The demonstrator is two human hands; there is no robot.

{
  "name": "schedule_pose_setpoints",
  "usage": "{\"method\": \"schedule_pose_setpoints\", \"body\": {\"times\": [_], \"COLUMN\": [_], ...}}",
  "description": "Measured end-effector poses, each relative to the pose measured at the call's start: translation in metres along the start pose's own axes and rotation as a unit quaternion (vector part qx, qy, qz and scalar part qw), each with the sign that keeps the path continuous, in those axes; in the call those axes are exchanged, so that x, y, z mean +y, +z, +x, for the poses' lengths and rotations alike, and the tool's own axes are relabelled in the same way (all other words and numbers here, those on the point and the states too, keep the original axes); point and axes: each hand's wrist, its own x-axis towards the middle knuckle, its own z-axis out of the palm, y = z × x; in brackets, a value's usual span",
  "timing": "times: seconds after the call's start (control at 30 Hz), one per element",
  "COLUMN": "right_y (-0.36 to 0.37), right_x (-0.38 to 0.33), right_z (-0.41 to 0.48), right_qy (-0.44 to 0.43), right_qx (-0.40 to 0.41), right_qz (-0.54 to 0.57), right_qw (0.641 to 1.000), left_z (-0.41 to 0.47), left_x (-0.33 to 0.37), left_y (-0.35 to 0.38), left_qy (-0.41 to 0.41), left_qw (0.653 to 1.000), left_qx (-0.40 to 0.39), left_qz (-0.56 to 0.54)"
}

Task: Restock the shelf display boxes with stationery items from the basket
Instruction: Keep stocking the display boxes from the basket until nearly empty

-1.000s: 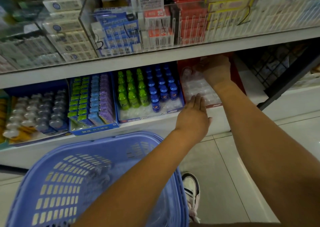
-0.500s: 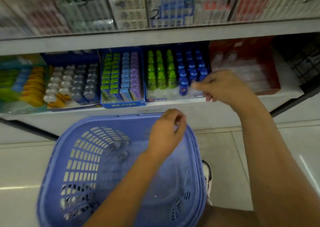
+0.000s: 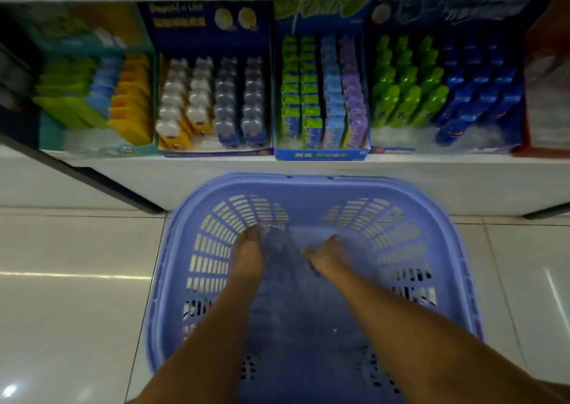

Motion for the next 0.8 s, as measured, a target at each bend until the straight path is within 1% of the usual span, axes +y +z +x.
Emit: {"method": "schedule_pose_setpoints", "body": {"times": [0.07,0.1,0.2,0.27,0.3,0.33,0.37,0.43,0.5,0.57,0.63,0.7,0.73,0.77,0.8], "right_y": [0.01,0.012,0.012,0.004,-0.003,-0.011,-0.022,-0.044,-0.067,-0.088,-0.106,-0.125,-0.135,-0.146,-0.157], "right_x": [-0.003,-0.003,-0.004,-0.008,-0.011,-0.014,-0.016,-0.021,-0.025,-0.027,-0.025,-0.02,-0.017,-0.014,-0.01], "right_z": [0.008,0.011,0.016,0.012,0.008,0.003,-0.004,-0.02,-0.04,-0.061,-0.079,-0.096,-0.103,-0.11,-0.117], "right_qy": [0.002,-0.003,-0.013,-0.041,-0.059,-0.071,-0.072,-0.074,-0.1,-0.128,-0.15,-0.175,-0.19,-0.205,-0.217], "right_qx": [0.039,0.043,0.014,-0.001,-0.004,-0.013,-0.033,-0.08,-0.092,-0.087,-0.072,-0.045,-0.028,-0.01,0.011], "right_qz": [-0.013,-0.034,-0.076,-0.06,-0.031,0.026,0.108,0.273,0.337,0.361,0.381,0.421,0.455,0.495,0.53], "right_qw": [0.999,0.998,0.997,0.997,0.998,0.997,0.991,0.956,0.932,0.919,0.91,0.889,0.869,0.844,0.82], "left_z": [0.007,0.01,0.019,0.022,0.022,0.02,0.019,0.015,0.009,0.004,-0.005,-0.019,-0.028,-0.038,-0.048], "left_x": [-0.009,-0.011,-0.014,-0.016,-0.017,-0.018,-0.02,-0.021,-0.017,-0.005,0.012,0.038,0.055,0.073,0.094], "left_y": [0.007,0.01,0.012,0.014,0.016,0.017,0.019,0.021,0.019,0.015,0.006,-0.008,-0.017,-0.025,-0.034], "left_qy": [-0.003,0.006,0.021,0.023,0.016,0.005,-0.014,-0.04,-0.043,-0.066,-0.078,-0.097,-0.09,-0.082,-0.068], "left_qw": [1.0,0.999,0.993,0.986,0.985,0.983,0.982,0.983,0.981,0.99,0.996,0.987,0.971,0.944,0.909], "left_qx": [0.015,0.031,0.072,0.078,0.073,0.066,0.06,0.05,0.025,-0.003,-0.018,-0.045,-0.072,-0.108,-0.147], "left_qz": [-0.001,0.018,0.09,0.143,0.159,0.17,0.178,0.174,0.185,0.123,0.03,-0.12,-0.207,-0.301,-0.383]}}
